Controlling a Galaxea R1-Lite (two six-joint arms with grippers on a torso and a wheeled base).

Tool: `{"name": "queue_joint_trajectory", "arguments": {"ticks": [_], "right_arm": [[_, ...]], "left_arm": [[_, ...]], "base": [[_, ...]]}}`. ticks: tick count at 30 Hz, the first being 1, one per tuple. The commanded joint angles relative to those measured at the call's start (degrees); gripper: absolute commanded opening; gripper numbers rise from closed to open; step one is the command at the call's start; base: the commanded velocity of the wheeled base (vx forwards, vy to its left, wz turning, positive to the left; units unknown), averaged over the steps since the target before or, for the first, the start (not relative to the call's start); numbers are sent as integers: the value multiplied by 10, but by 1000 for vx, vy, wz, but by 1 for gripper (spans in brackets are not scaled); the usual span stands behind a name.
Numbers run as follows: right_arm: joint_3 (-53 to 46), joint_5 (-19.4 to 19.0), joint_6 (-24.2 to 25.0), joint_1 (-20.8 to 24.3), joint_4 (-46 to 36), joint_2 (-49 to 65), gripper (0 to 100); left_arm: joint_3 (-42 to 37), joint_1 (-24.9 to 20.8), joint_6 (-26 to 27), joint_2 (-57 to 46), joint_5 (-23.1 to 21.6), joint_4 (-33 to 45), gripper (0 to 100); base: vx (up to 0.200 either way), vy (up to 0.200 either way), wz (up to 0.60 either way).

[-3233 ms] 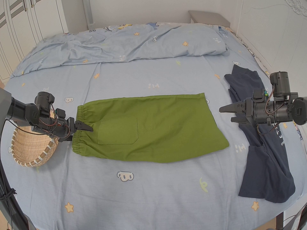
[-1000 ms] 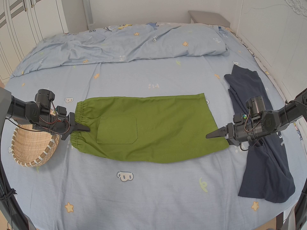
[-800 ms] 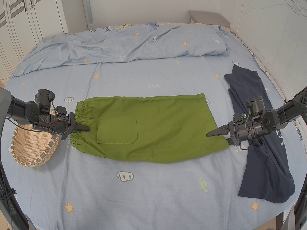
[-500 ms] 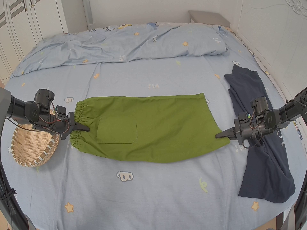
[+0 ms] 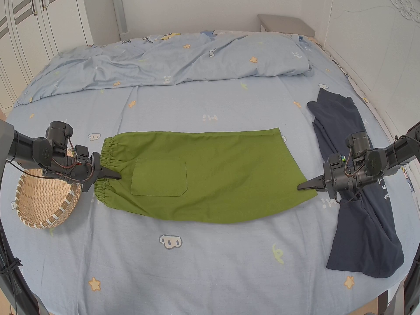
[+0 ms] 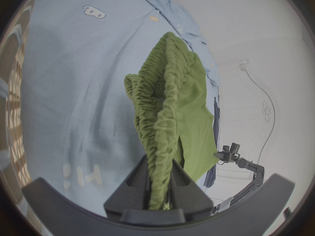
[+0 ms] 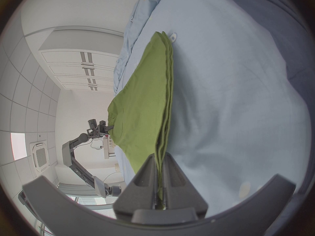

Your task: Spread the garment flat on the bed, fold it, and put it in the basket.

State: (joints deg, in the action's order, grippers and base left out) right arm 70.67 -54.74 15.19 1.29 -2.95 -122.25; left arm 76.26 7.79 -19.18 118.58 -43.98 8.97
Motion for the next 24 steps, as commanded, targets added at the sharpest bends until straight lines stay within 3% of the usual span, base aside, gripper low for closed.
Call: {"name": "queue_joint_trajectory", "arguments": {"ticks": [1, 10, 14, 24], "right_arm": [[-40, -1, -3, 0, -12, 70, 0], [-139, -1, -17, -1, -16, 145, 0], [-236, 1, -77, -3, -14, 163, 0], [-399, 2, -91, 10, 7, 260, 0]], "left_arm": [[-2, 3, 0, -30, -7, 46, 0], [-36, 3, 29, -66, -8, 126, 0], [-118, 6, 80, -99, -8, 141, 0], [-284, 57, 170, -172, -2, 136, 0]], "base": [[0, 0, 0], [0, 0, 0], [0, 0, 0], [0, 0, 0]]}}
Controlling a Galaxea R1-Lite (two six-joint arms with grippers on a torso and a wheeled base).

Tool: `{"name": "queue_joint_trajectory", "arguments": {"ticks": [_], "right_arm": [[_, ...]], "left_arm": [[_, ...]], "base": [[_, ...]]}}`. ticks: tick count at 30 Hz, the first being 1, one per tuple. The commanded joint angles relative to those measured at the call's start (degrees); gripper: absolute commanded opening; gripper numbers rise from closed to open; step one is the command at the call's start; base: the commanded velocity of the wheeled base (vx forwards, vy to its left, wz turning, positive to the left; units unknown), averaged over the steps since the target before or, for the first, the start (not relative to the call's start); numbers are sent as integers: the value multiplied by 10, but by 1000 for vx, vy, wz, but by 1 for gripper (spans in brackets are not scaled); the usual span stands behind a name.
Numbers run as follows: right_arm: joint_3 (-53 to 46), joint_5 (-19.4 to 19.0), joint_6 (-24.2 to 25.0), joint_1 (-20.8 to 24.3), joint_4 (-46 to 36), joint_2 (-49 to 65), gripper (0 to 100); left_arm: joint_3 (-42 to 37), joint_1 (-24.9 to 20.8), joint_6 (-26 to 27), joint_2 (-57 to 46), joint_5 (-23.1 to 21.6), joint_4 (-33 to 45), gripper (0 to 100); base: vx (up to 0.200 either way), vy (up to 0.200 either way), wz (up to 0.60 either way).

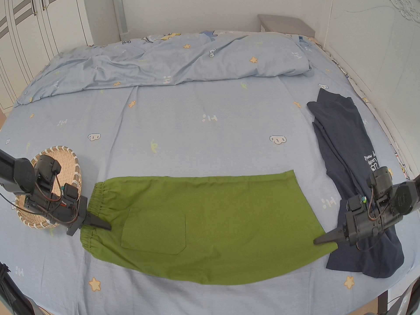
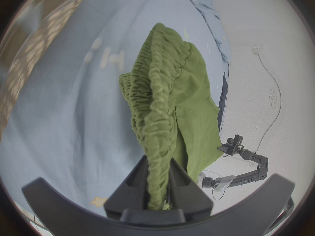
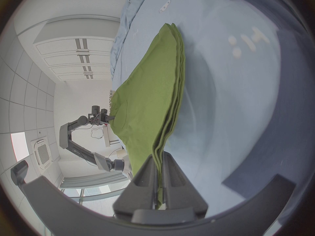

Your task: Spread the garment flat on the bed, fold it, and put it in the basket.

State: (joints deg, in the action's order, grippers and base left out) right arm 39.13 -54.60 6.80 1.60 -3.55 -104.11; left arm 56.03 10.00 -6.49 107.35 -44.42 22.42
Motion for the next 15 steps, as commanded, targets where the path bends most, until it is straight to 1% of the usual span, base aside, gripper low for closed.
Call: {"name": "queue_joint_trajectory", "arguments": {"ticks": [1, 6, 15], "right_arm": [[-99, 0, -7, 8, 20, 89, 0], [-138, 0, -7, 15, 50, 101, 0], [-169, 0, -7, 17, 64, 95, 0]], "left_arm": [[-95, 40, 52, -66, 3, 1, 0], [-138, 46, 75, -82, 3, 0, 0], [-157, 55, 83, -76, 2, -3, 0]], "base": [[0, 0, 0], [0, 0, 0], [0, 0, 0]]}}
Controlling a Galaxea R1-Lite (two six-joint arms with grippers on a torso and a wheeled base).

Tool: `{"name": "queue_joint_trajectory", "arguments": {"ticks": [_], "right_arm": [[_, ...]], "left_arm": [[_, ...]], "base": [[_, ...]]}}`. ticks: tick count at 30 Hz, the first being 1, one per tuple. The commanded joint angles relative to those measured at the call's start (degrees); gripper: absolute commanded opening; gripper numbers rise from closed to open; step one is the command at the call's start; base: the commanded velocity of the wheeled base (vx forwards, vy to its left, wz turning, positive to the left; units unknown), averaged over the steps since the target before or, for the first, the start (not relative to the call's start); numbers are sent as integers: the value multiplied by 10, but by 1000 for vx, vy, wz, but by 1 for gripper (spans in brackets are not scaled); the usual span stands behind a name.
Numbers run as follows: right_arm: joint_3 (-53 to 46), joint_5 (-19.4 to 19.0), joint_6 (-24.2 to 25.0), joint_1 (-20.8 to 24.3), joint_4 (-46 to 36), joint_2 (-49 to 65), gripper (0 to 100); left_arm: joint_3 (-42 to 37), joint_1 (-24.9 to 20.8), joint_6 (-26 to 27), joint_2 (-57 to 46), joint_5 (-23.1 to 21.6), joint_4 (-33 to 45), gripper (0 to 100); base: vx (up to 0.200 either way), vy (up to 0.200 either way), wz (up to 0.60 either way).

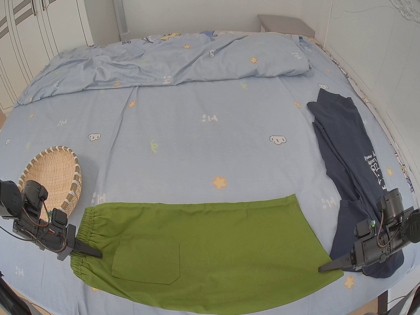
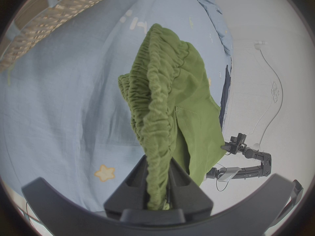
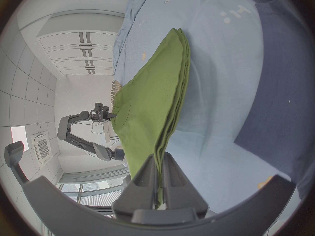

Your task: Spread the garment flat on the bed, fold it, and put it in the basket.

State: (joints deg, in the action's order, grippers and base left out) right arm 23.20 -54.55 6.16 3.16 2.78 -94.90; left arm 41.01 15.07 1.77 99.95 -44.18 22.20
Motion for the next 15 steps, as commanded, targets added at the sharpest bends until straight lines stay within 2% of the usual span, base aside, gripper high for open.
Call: {"name": "queue_joint_trajectory", "arguments": {"ticks": [1, 3, 4, 12, 15], "right_arm": [[-14, 1, -1, 1, 13, 0, 0], [-14, 1, -1, 1, 20, -1, 0], [-13, 1, 0, 1, 22, -3, 100], [-8, 2, 1, -6, 24, -5, 100], [11, 5, 4, -10, 29, 7, 100]], "left_arm": [[-8, 10, 10, -2, 0, -3, 0], [-9, 11, 11, -1, 1, -4, 0], [-8, 11, 11, -1, 1, -4, 0], [-8, 15, 12, -19, 2, -10, 0], [-8, 16, 13, -49, 20, -10, 0]], "base": [[0, 0, 0], [0, 0, 0], [0, 0, 0], [0, 0, 0], [0, 0, 0]]}}
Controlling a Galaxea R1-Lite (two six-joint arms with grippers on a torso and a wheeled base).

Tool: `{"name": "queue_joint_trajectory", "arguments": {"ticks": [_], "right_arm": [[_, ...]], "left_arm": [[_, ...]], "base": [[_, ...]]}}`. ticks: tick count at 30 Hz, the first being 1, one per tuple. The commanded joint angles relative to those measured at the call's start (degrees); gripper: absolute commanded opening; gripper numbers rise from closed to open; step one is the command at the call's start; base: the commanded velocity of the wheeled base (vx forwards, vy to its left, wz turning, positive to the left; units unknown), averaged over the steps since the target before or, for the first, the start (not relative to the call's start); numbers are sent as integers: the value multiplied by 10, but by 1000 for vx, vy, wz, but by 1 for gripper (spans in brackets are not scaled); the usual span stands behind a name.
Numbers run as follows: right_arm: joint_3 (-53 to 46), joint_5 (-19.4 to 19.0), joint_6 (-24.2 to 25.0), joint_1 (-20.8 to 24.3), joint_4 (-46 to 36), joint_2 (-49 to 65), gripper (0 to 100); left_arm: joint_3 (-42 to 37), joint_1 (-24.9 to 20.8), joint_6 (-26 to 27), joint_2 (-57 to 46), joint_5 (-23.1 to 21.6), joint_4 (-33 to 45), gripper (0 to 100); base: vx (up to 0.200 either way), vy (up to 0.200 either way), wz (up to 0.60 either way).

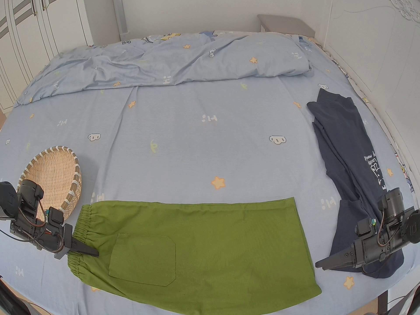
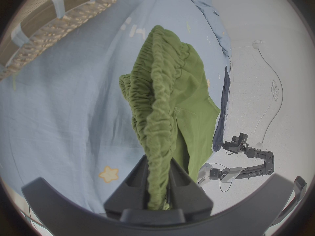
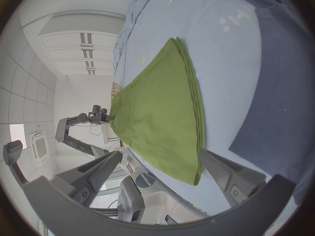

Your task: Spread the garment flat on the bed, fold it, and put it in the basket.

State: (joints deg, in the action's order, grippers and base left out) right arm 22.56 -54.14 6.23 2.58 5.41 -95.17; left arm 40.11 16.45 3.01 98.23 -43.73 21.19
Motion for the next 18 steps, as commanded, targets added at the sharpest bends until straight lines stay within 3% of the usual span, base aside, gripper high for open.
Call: {"name": "queue_joint_trajectory", "arguments": {"ticks": [1, 5, 8, 14, 18], "right_arm": [[28, 3, 5, -5, -1, 25, 100], [68, 5, 24, 1, -19, 83, 100], [140, 22, 70, 7, -48, 129, 100], [192, 36, 84, 17, -89, 169, 100], [189, 36, 81, 22, -91, 177, 100]], "left_arm": [[1, 4, 1, -46, 31, 0, 0], [3, 5, 1, -76, 80, -1, 0], [8, 10, 2, -112, 131, -1, 0], [25, 10, -1, -167, 149, 3, 0], [47, 5, -2, -177, 189, 6, 0]], "base": [[0, 0, 0], [0, 0, 0], [0, 0, 0], [0, 0, 0], [0, 0, 0]]}}
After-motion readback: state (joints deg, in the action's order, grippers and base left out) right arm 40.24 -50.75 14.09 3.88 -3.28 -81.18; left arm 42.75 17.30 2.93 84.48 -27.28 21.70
